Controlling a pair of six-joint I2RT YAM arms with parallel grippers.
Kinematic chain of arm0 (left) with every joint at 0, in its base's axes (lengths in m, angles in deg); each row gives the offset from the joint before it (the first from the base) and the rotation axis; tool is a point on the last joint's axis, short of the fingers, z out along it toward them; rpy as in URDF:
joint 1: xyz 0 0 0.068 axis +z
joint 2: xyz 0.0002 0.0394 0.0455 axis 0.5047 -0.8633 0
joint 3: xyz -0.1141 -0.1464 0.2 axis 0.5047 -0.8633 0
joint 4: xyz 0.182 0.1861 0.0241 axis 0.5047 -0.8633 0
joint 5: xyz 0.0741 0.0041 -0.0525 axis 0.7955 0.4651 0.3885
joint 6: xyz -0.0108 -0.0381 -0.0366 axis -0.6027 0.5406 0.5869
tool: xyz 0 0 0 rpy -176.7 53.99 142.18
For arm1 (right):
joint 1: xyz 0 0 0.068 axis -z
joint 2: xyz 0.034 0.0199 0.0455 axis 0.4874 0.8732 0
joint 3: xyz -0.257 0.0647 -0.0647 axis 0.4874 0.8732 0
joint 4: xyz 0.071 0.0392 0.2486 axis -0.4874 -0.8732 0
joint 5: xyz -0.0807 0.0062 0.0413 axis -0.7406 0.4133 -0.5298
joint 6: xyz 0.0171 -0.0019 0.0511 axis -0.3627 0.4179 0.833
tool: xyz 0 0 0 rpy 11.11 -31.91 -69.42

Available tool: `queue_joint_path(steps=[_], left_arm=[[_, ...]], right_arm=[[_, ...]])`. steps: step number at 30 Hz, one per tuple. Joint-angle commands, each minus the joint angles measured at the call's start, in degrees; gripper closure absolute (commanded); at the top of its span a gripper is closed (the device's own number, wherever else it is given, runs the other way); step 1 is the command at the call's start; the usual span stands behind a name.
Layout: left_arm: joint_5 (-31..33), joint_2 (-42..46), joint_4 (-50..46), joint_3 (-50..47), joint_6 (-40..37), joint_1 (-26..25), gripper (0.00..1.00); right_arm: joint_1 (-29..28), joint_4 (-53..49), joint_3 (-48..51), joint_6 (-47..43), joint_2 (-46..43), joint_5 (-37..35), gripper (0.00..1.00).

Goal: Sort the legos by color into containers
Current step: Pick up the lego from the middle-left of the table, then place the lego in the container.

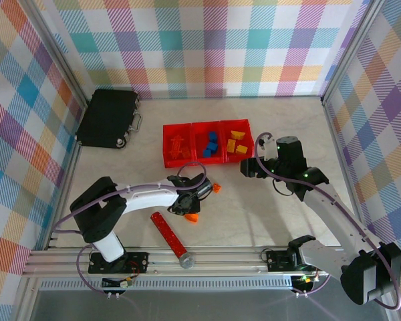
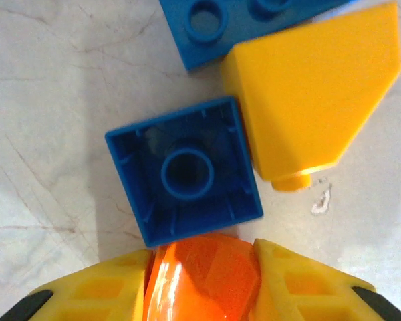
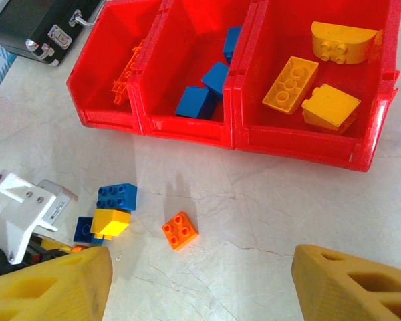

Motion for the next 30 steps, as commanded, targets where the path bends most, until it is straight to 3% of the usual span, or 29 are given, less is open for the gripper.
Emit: queue_joint_path(steps=[1, 8, 11, 15, 20, 23, 27, 30], left_arm=[[-0.47, 5.65, -4.44, 1.65, -1.44, 0.10, 0.80], [6.98, 11.81, -15.04, 11.86, -5.92, 2.28, 0.79], [9.32, 10.90, -18.34, 16.68, -10.86, 6.57, 0.79], [7.75, 8.54, -18.73, 23.04, -18.87, 15.49, 0.79], [6.94, 2.88, -17.98, 31.94, -27.18, 22.34, 0.78], [5.15, -1.39, -16.34, 36.19, -29.31, 25.11, 0.78], [2.68, -7.61, -14.79, 41.57, -30.65, 27.57, 0.78], [1.12, -12.13, -14.91, 45.64, -32.07, 28.31, 0.78]], right_arm=[[0.28, -0.28, 0.61, 0.93, -0.92, -0.46, 0.28], [0.28, 0.00, 0.24, 1.06, -0.99, -0.38, 0.28], [0.28, 0.21, 0.26, 1.31, -1.05, -0.08, 0.29], [0.28, 0.48, 1.04, 1.79, -1.55, -0.06, 0.29], [0.28, 0.88, 2.71, 3.18, -2.67, -1.72, 0.27], [0.28, 0.97, 4.02, 5.31, -4.30, -5.86, 0.22], [0.30, 0.24, 4.83, 5.56, -6.74, -11.10, 0.03], [0.36, -0.67, 4.37, 3.96, -8.26, -14.38, 0.01]])
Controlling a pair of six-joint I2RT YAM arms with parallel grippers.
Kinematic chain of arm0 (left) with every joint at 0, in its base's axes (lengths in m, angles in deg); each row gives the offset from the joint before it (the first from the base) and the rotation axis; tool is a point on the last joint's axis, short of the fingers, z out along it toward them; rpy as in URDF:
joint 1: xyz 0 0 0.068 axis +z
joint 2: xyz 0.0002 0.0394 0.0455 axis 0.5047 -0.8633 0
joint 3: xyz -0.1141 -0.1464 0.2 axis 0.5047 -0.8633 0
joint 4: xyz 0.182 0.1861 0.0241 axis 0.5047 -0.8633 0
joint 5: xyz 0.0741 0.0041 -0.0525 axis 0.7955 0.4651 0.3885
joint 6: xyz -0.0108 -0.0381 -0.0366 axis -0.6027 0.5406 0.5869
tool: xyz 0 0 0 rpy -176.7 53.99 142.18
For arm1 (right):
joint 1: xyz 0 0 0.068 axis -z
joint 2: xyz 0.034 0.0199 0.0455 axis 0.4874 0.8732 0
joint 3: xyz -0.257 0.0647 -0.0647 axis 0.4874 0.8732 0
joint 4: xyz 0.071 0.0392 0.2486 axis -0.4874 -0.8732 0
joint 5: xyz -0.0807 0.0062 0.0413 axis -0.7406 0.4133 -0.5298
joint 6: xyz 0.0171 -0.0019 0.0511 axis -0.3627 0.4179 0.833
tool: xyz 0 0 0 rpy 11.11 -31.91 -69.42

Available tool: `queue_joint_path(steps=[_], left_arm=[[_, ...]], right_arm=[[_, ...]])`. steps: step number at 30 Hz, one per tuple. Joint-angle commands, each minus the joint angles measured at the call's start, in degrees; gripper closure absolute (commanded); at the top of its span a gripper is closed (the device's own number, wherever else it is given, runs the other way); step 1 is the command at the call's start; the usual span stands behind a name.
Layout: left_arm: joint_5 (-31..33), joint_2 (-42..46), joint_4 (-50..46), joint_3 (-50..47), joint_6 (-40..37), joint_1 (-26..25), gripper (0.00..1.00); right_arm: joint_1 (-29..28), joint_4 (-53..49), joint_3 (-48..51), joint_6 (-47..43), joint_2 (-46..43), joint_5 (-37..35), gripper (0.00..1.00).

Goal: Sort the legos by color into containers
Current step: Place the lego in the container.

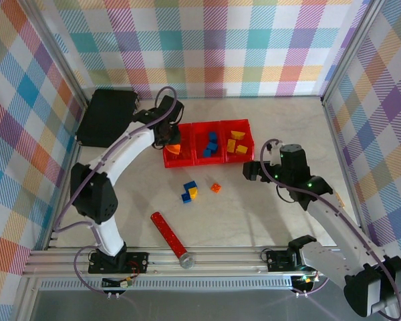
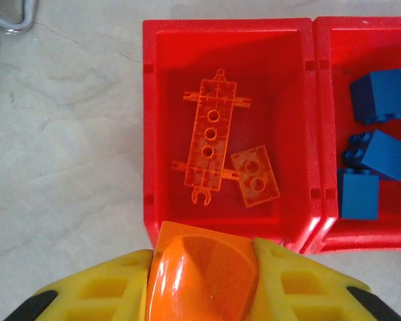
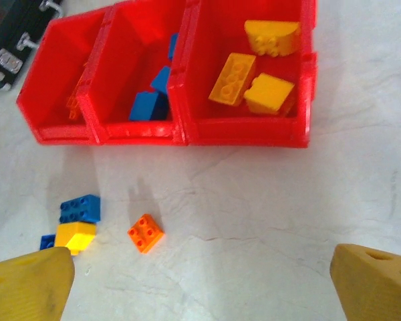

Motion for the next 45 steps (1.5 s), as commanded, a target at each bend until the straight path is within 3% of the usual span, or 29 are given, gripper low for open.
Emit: queue_joint_path(steps=[1, 10, 20, 24, 26, 36, 42, 45], left_arm=[[-2.82, -4.00, 0.19, 4.91, -3.71, 1.09, 0.78], [-8.40, -12.54, -1.04, 12.16, -8.69, 3.18, 0.78], [-11.21, -19.64, -3.08, 17.94, -9.23, 5.03, 0.69], [-11.66, -20.21, -2.33, 18.08, -9.83, 5.10, 0.54], [-10.77, -19.79, -1.80, 17.81, -9.75, 5.12, 0.34], [-12.11, -7.39, 6.36, 8.15, -9.11, 5.21, 0.01], [-17.56, 6.58, 15.87, -7.32, -5.61, 4.80, 0.00], [-19.48, 12.81, 18.29, -14.34, -6.65, 2.24, 0.00]], right_arm=[[0.45, -0.49, -0.20, -0.98, -2.23, -5.43, 0.01], [0.56, -0.46, 1.68, -3.04, -5.40, -9.49, 0.01], [0.72, -0.55, 2.73, -3.41, -6.78, -9.42, 0.01], [0.72, -0.39, 2.79, -3.29, -6.85, -9.43, 0.01], [0.80, -0.42, 2.77, -3.12, -6.81, -9.46, 0.01], [0.80, -1.83, 1.89, 0.32, -6.91, -8.00, 0.01], [0.80, -5.52, -0.67, 2.07, -7.16, -8.22, 0.01], [0.89, -6.53, -1.10, 2.53, -8.96, -9.37, 0.01]])
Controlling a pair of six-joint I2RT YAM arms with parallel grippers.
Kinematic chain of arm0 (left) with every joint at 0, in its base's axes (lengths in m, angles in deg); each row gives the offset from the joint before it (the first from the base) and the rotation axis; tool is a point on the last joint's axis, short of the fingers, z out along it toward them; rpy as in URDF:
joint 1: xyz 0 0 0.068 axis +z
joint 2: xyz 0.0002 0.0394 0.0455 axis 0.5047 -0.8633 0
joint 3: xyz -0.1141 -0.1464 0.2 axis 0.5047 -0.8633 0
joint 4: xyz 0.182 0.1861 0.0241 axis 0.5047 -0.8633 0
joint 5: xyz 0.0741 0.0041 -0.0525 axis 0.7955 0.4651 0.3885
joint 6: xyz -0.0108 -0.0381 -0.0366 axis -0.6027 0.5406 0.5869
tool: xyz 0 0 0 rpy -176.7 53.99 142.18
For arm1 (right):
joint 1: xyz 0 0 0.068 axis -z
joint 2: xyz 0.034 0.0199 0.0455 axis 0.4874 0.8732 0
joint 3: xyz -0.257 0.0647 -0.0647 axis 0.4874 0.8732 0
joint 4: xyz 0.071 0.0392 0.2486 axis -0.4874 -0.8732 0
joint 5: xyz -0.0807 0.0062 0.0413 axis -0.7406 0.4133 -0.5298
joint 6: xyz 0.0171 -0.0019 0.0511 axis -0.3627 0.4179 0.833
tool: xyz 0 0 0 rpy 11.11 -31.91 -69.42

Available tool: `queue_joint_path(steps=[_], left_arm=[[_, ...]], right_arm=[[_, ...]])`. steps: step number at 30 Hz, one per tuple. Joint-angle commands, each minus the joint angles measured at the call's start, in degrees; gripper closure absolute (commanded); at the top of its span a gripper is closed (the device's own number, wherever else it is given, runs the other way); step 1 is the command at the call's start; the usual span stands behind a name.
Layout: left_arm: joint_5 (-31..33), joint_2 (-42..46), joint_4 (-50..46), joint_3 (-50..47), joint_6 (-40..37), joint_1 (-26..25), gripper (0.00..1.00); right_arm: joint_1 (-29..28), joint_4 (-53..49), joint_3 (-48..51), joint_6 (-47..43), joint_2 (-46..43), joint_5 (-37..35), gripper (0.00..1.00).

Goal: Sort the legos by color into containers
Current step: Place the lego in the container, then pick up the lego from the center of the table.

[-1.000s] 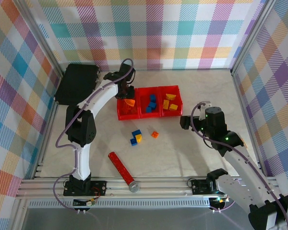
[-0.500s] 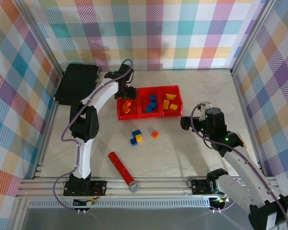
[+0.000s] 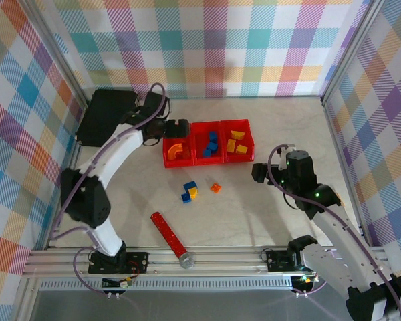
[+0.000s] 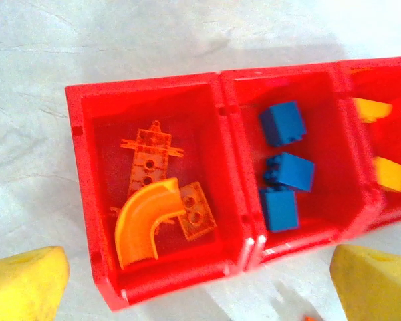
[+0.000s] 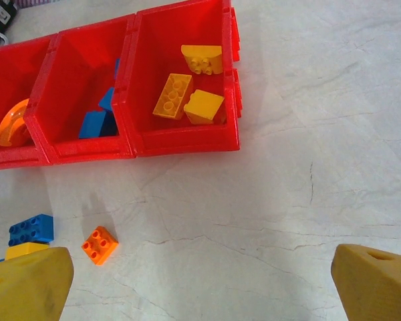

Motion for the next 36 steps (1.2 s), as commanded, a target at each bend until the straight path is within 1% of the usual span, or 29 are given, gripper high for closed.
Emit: queue_joint_path(steps=[1, 2, 3, 4, 5, 6, 7, 11, 15, 18, 20, 23, 25, 30, 34, 36], left_arm=[[-3.85, 5.80, 4.67, -6.78, -0.17, -3.17, 0.00], [-4.75, 7.16, 5.15, -8.59, -0.86, -4.79, 0.00], [-7.03, 8.03, 5.89, -10.17, -1.50, -6.16, 0.00], [-10.76, 8.54, 6.74, -11.73, -1.77, -7.72, 0.00], [-12.27, 8.66, 7.38, -12.88, -1.81, -9.62, 0.00], [-12.10, 8.55, 7.72, -13.52, -1.77, -11.50, 0.00], [-11.01, 8.05, 7.38, -13.67, -1.96, -13.88, 0.00], [-2.60, 3.85, 3.90, -11.65, -2.51, -22.34, 0.00], [2.63, -0.69, 1.84, -9.91, -0.17, -28.05, 0.00], [6.34, -3.79, 1.71, -9.60, 2.20, -32.66, 0.01], [9.91, -5.84, 0.76, -8.90, 3.87, -34.66, 0.02], [13.21, -9.82, -1.68, -6.79, 6.06, -35.54, 0.05], [15.07, -12.55, -4.05, -4.75, 7.13, -35.57, 0.05], [16.91, -17.20, -5.82, -0.68, 7.06, -35.66, 0.08], [20.10, -20.20, -7.71, 1.56, 7.67, -35.66, 0.11], [20.65, -21.24, -8.00, 2.08, 7.64, -35.62, 0.12]], right_arm=[[0.50, -2.28, -2.51, 1.59, -2.50, -1.08, 0.01], [0.47, -2.67, -2.57, 1.66, -3.05, -1.34, 0.01], [0.46, -2.82, -2.55, 1.88, -3.55, -1.65, 0.01], [0.48, -2.77, -2.23, 2.12, -4.28, -2.15, 0.01], [0.46, -2.35, -1.69, 2.52, -5.35, -2.87, 0.01], [0.45, -2.00, -0.95, 3.03, -6.40, -3.46, 0.01], [0.46, -1.44, -0.23, 3.59, -7.67, -4.26, 0.01], [0.50, -0.71, 1.90, 4.56, -12.02, -5.65, 0.01], [0.46, -0.07, 3.89, 3.90, -15.81, -6.89, 0.01], [0.46, 1.85, 6.67, 4.22, -20.34, -6.54, 0.01], [0.53, 3.12, 9.08, 4.51, -23.52, -6.98, 0.01], [0.45, 2.80, 11.32, 4.82, -26.90, -8.29, 0.01], [0.46, 1.61, 11.85, 4.96, -27.75, -8.83, 0.01], [0.45, -1.34, 12.65, 5.73, -27.10, -9.67, 0.01], [0.48, -1.37, 13.06, 5.80, -26.55, -9.08, 0.01], [0.45, -0.73, 13.30, 5.54, -26.36, -9.25, 0.01]])
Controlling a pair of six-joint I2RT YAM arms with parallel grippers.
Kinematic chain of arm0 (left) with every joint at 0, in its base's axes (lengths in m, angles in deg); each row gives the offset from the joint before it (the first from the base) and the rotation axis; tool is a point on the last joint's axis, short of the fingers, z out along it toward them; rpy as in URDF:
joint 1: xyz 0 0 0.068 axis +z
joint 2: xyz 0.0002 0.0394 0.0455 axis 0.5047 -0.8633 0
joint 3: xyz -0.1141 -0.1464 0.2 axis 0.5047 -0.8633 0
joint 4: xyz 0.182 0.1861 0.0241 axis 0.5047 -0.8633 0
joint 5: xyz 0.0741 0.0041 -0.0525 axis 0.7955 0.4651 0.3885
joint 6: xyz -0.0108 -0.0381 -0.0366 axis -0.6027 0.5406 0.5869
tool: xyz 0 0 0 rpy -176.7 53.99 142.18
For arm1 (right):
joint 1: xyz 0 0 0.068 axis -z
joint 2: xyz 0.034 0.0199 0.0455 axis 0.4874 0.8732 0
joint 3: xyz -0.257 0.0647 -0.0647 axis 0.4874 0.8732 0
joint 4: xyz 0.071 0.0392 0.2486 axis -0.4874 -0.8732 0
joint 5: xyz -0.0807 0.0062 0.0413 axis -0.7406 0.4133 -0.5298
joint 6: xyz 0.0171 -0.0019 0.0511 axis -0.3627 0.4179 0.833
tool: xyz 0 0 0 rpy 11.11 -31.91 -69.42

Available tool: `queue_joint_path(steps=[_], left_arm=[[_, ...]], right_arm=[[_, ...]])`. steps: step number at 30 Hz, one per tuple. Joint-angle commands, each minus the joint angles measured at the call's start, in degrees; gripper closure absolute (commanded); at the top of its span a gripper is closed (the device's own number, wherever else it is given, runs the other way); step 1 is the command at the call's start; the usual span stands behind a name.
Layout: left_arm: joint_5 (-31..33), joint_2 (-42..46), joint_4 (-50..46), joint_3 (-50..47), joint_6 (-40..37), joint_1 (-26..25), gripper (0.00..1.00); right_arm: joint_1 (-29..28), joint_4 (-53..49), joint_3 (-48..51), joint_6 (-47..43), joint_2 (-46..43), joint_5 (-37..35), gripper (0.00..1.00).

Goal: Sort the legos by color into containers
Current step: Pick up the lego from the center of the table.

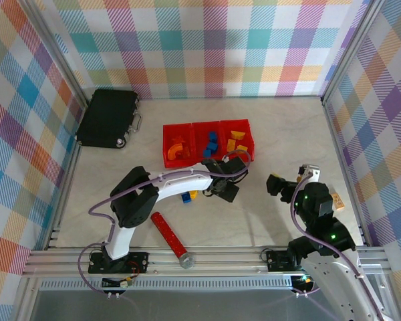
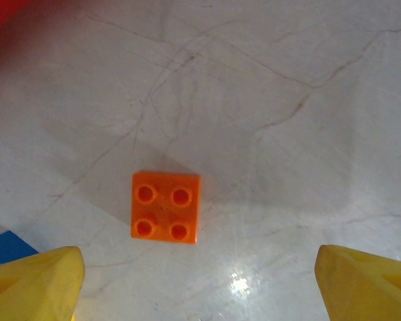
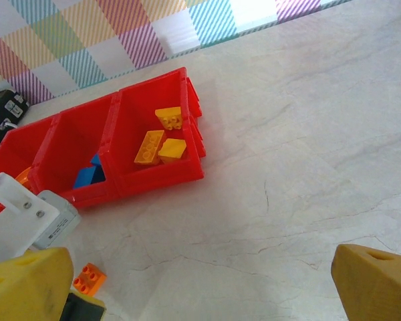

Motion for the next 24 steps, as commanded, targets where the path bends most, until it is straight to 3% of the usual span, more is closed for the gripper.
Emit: queue_joint_path(steps=[1, 15, 24], left_arm=[[3.32, -1.84, -3.06, 2.05, 0.94, -0.03, 0.12], [-1.25, -5.59, -2.54, 2.27, 3.57, 3.18, 0.30], [-2.34, -5.83, -1.94, 1.52, 2.88, 4.82, 0.35]], right_arm=[[0.45, 0.51, 1.10, 0.42, 0.45, -0.76, 0.01], [0.45, 0.61, 0.82, -0.24, 2.69, -2.07, 0.01], [0.45, 0.57, 0.95, -0.14, 2.92, -2.58, 0.01]])
